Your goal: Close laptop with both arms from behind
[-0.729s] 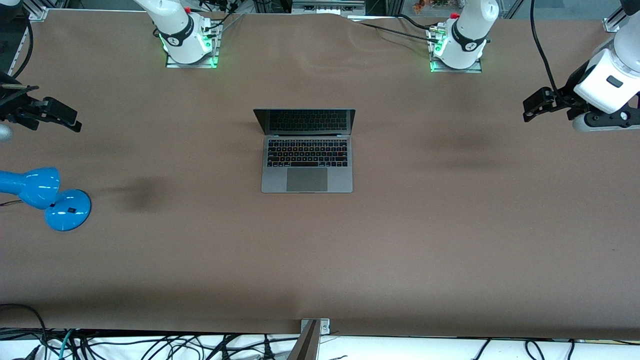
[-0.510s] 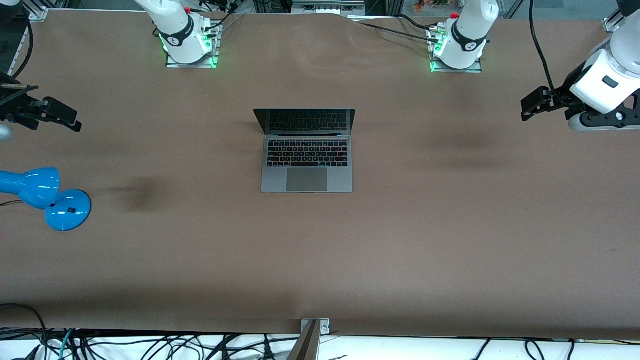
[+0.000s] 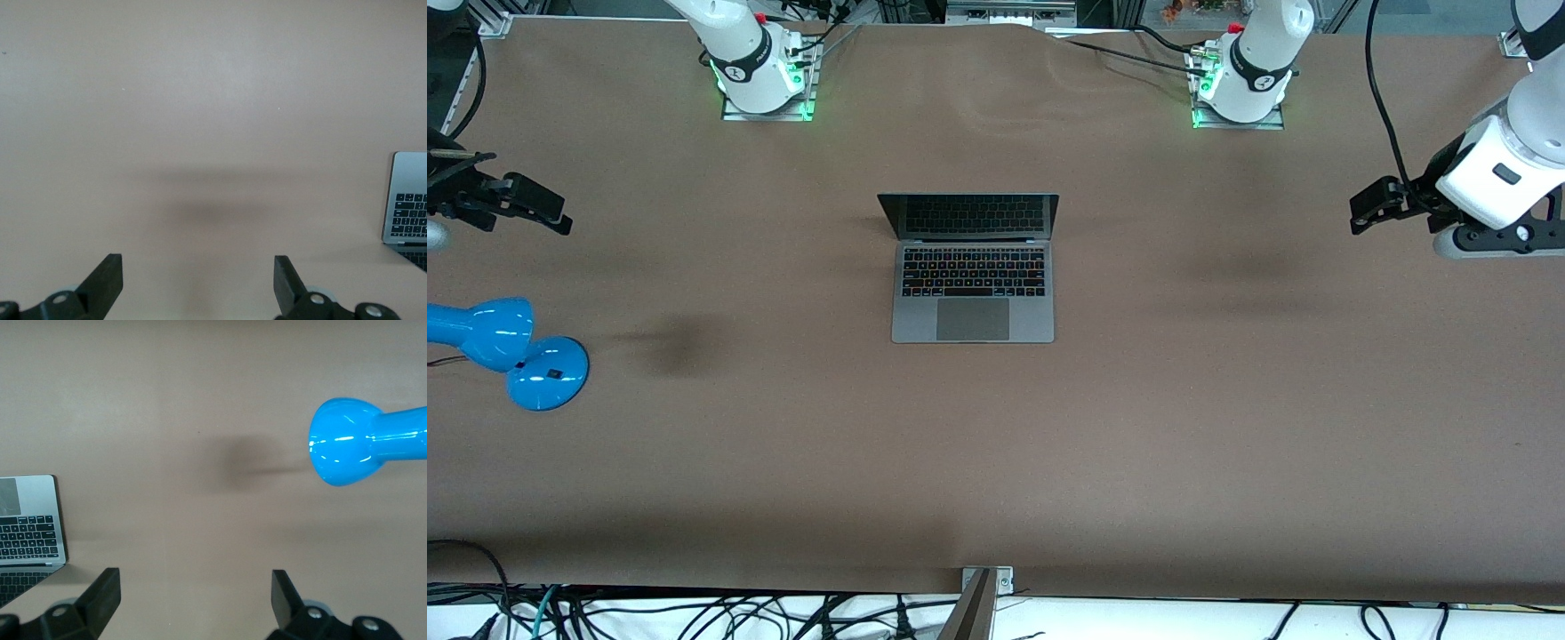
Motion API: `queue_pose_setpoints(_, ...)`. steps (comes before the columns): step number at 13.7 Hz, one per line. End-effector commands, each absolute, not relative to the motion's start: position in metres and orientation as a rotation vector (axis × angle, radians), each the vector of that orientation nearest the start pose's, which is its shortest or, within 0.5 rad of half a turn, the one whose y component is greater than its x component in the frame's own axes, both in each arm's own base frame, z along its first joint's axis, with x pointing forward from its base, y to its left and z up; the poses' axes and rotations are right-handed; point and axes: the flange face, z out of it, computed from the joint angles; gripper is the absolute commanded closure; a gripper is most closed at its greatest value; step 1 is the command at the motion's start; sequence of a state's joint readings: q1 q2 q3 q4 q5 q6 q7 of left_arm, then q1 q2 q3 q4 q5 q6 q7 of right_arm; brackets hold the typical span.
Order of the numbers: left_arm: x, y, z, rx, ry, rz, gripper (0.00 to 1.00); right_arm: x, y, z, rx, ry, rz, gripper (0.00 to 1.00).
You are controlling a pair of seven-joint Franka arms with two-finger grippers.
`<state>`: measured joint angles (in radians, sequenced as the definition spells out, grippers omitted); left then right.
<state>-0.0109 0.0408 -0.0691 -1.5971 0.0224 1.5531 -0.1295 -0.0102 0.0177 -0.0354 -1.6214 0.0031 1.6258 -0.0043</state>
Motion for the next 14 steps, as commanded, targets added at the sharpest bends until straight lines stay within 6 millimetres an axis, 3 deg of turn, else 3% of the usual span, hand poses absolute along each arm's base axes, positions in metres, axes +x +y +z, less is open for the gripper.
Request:
queue_pose_setpoints(1,0.569,-0.039,0.595,-3.091,-0.054,0.112,0.00,0.564,-0.026,0.600,-3.122,0.083,0.021,0.00)
queue_pose_setpoints(7,0.565,-0.025,0.590,-3.092,-0.072,0.180,0.00,0.564,-0.026,0.600,-3.122,0.080,0.021,0.00)
queue_pose_setpoints(14,0.545,-0.047,0.583,-3.168,-0.003,0.368,0.00,0.564,-0.026,0.600,-3.122,0.080,0.021,0.00)
